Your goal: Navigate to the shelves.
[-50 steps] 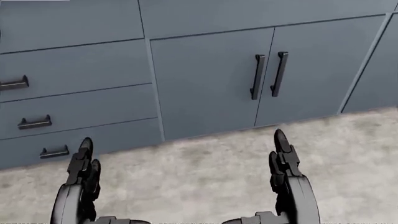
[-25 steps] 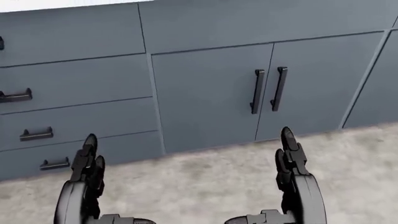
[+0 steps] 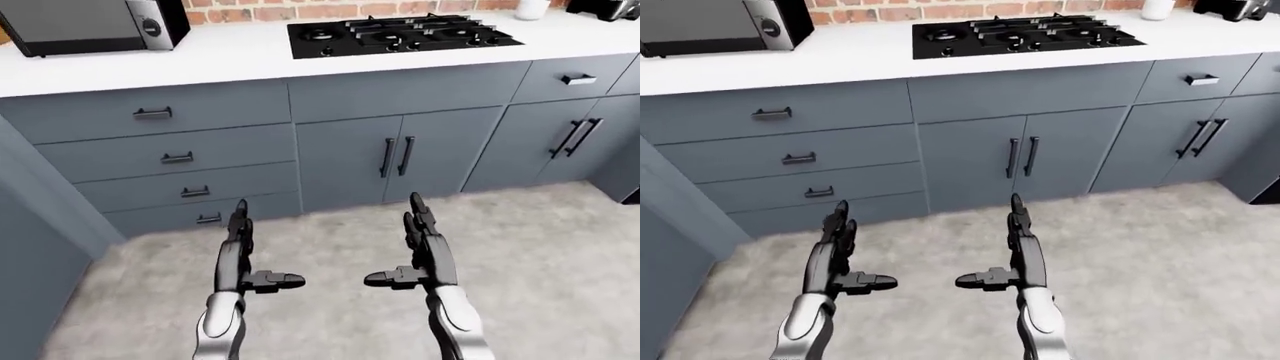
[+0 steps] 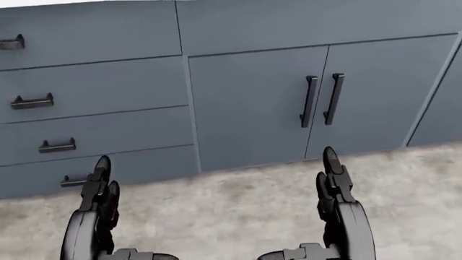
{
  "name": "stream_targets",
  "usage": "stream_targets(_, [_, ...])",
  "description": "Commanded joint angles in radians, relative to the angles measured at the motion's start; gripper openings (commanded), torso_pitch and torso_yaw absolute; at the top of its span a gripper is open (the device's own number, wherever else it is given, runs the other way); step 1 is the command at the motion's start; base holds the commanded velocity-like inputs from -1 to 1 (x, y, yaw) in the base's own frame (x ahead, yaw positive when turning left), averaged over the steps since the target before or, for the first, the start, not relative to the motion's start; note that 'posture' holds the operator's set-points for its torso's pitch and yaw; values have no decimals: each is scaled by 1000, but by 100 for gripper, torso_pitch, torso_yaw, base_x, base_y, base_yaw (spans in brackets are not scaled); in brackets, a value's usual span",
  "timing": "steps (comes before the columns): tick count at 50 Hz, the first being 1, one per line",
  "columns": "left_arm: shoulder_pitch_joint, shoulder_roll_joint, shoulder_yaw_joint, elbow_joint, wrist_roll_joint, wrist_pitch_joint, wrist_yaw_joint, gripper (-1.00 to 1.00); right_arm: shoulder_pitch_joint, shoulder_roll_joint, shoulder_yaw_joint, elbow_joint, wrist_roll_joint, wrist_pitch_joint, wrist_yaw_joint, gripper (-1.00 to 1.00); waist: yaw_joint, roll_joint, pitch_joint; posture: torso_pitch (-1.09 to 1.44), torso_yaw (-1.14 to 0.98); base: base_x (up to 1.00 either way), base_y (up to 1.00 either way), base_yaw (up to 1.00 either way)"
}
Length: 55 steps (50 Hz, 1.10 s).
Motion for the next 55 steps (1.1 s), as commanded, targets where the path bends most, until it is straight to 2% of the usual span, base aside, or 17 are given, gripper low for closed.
stream_targets(1, [-14, -2, -2, -42, -2, -28, 2, 100, -11, -6, -2, -48, 1, -20, 3, 100, 0, 9, -21, 0, 0, 0, 0, 20])
stream_targets(4, [-14, -2, -2, -42, -2, -28, 2, 100, -7, -5, 1, -54, -1, -15, 4, 100, 11, 1, -22, 0, 0, 0, 0, 26])
stream_targets(9, [-14, -2, -2, -42, -2, -28, 2, 100, -10, -5, -2, -48, 1, -20, 4, 100, -5, -51, -10, 0, 0, 0, 0, 36])
stream_targets(11, [-14, -2, -2, -42, -2, -28, 2, 100, -11, -5, -3, -44, 1, -22, 3, 100, -8, -84, -14, 0, 0, 0, 0, 28])
stream_targets(13, [-14, -2, -2, -42, -2, -28, 2, 100, -12, -5, -3, -41, 2, -24, 4, 100, -15, -148, -38, 0, 0, 0, 0, 29])
stream_targets(14, [-14, -2, -2, -42, -2, -28, 2, 100, -9, -4, -3, -48, 2, -20, 3, 100, -22, -95, -22, 0, 0, 0, 0, 29])
stream_targets(16, [-14, -2, -2, -42, -2, -28, 2, 100, -8, -4, -3, -50, 2, -19, 2, 100, -13, -108, -25, 0, 0, 0, 0, 29])
stream_targets(22, [-14, -2, -2, -42, -2, -28, 2, 100, -12, -5, -6, -49, 6, -19, 0, 100, -22, -61, -15, 0, 0, 0, 0, 19])
stream_targets(26, [-14, -2, -2, -42, -2, -28, 2, 100, -11, -5, -5, -54, 6, -13, 1, 100, -39, 12, -30, 0, 0, 0, 0, 0])
stream_targets(27, [-14, -2, -2, -42, -2, -28, 2, 100, -11, -5, -5, -52, 6, -15, 1, 100, -34, -23, -21, 0, 0, 0, 0, 0])
stream_targets(32, [-14, -2, -2, -42, -2, -28, 2, 100, -14, -6, -4, -48, 5, -13, 3, 100, -19, -34, -55, 0, 0, 0, -2, 0])
stream_targets(36, [-14, -2, -2, -42, -2, -28, 2, 100, -12, -6, -3, -51, 4, -12, 4, 100, -9, -47, -40, 0, 0, 0, -8, 0])
stream_targets(39, [-14, -2, -2, -42, -2, -28, 2, 100, -13, -6, -3, -48, 3, -14, 4, 100, -10, -101, -40, 0, 0, 0, -10, 0])
stream_targets(47, [-14, -2, -2, -42, -2, -28, 2, 100, -14, -6, -3, -44, 2, -17, 4, 100, -2, 19, -19, 0, 0, 0, -29, 0])
stream_targets(49, [-14, -2, -2, -42, -2, -28, 2, 100, -13, -6, -1, -46, 0, -18, 4, 100, 8, -9, -21, 0, 0, 0, -30, 0])
stream_targets(52, [-14, -2, -2, -42, -2, -28, 2, 100, -11, -5, -2, -46, 1, -19, 5, 100, 7, 6, -30, 0, 0, 0, -24, 0])
stream_targets(55, [-14, -2, -2, -42, -2, -28, 2, 100, -12, -5, -3, -47, 2, -17, 4, 100, 6, -30, -30, 0, 0, 0, -19, 0])
